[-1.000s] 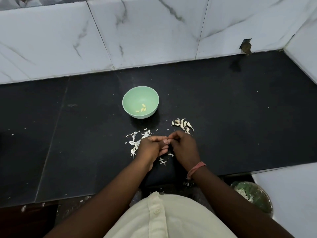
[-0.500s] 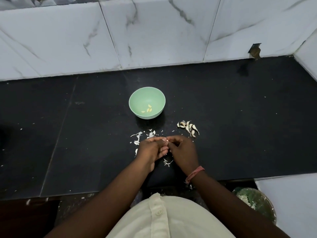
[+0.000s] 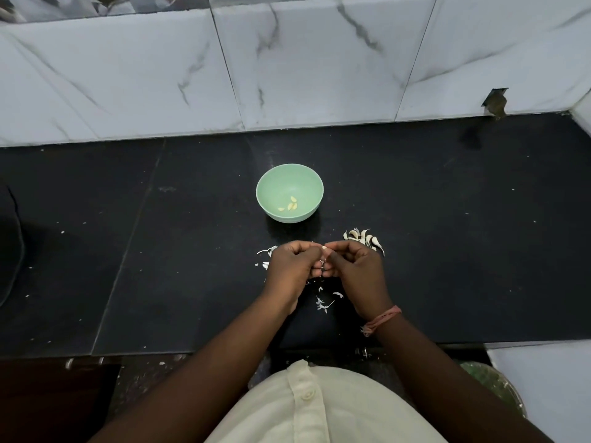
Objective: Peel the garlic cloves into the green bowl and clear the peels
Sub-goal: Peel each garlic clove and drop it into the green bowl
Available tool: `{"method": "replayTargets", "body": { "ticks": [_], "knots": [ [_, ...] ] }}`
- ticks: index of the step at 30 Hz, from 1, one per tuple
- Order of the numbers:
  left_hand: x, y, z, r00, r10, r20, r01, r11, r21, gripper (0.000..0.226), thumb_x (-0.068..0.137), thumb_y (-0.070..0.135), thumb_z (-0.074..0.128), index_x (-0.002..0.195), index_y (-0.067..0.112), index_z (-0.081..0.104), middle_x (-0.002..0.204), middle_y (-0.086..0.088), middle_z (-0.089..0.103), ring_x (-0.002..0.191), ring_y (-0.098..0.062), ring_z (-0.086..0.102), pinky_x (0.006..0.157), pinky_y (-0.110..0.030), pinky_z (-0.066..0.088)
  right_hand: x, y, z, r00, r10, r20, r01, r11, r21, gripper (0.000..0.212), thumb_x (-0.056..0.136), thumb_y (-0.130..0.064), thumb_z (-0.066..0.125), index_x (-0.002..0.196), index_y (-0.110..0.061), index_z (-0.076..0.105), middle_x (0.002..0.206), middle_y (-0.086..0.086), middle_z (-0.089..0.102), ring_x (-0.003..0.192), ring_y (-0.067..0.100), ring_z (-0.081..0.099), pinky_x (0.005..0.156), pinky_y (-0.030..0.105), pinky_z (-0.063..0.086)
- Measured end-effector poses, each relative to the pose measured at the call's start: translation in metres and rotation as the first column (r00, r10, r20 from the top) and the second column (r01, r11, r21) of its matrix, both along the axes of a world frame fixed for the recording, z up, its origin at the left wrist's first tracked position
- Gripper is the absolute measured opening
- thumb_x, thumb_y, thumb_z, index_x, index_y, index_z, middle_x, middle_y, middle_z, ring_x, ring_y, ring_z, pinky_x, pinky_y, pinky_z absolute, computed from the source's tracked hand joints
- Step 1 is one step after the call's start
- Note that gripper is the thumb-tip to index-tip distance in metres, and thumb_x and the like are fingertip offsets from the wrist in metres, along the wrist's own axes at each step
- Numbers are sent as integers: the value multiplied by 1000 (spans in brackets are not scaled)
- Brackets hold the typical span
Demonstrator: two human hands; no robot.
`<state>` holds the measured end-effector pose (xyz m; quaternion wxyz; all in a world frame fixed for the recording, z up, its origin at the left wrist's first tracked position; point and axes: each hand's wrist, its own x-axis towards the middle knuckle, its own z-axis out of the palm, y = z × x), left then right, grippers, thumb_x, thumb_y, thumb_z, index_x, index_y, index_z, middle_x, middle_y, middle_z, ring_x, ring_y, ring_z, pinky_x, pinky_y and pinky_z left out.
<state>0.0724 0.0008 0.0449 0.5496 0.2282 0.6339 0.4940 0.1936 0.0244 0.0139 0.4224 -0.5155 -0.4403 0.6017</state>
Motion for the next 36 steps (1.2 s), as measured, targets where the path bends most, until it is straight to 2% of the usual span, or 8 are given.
{"method": "replayTargets", "body": {
  "ticks": [5, 9, 16, 19, 24, 29, 32, 36],
  "knots": [
    [1, -3, 8, 999, 36, -6, -35, 996, 80, 11, 90, -8, 60, 97, -16, 65, 55, -4, 63, 46, -8, 59, 48, -18, 49, -8, -1, 6, 1000, -28, 1, 28, 999, 35, 6, 92, 0, 67, 92, -1, 73, 78, 19, 74, 71, 34, 74, 71, 41, 63],
    [-2, -1, 9, 998, 60, -35, -57, 994, 88, 10, 89, -6, 62, 94, -14, 66, 60, -9, 66, 51, -13, 64, 51, -22, 54, -13, -1, 9, 998, -35, -51, 35, 999, 9, 6, 93, 1, 66, 96, 3, 71, 80, 23, 73, 76, 42, 74, 72, 40, 64],
    [-3, -2, 9, 994, 81, -75, -71, 990, 121, 11, 87, -7, 59, 87, -17, 63, 60, -10, 54, 47, -8, 50, 45, -19, 44, -17, -5, 12, 999, -24, -34, 26, 998, 63, 10, 91, 2, 67, 96, -1, 75, 80, 18, 75, 75, 36, 75, 73, 40, 64],
    [-2, -2, 10, 996, 74, -56, -66, 988, 138, 12, 87, -7, 57, 81, -17, 63, 60, -9, 51, 48, -10, 47, 45, -19, 42, -18, -7, 12, 997, -52, -50, 56, 996, 68, 10, 91, 3, 68, 96, 0, 75, 79, 19, 75, 73, 36, 74, 70, 37, 63],
    [-1, 0, 11, 996, 51, -72, -40, 990, 137, 18, 86, -6, 57, 74, -19, 58, 58, -8, 49, 48, -12, 44, 44, -18, 38, -19, -6, 16, 995, -69, -67, 72, 996, 51, 9, 91, 5, 67, 94, 2, 75, 76, 18, 74, 66, 24, 73, 64, 29, 62],
    [-2, 1, 10, 992, 18, -126, -1, 992, 129, 20, 83, 2, 61, 65, -5, 61, 57, -8, 50, 56, -16, 45, 50, -20, 38, -19, -4, 16, 991, -77, -111, 76, 997, -12, 12, 91, 7, 65, 92, 1, 75, 76, 20, 74, 65, 24, 71, 63, 28, 61],
    [0, 2, 9, 993, 30, -118, -15, 991, 129, 19, 83, 4, 62, 70, -11, 61, 59, -10, 52, 57, -18, 47, 54, -24, 41, -19, -3, 16, 990, -80, -118, 78, 997, -18, 13, 92, 7, 64, 92, 0, 75, 76, 19, 73, 65, 23, 71, 63, 29, 61],
    [-7, 6, 11, 997, 42, -61, -37, 996, 85, 13, 87, 1, 63, 85, -9, 70, 63, -7, 58, 51, -8, 48, 49, -20, 39, -15, 1, 19, 978, -53, -200, 42, 997, -57, 9, 93, 3, 65, 98, 4, 73, 81, 25, 72, 70, 27, 71, 68, 33, 63]
  ]
}}
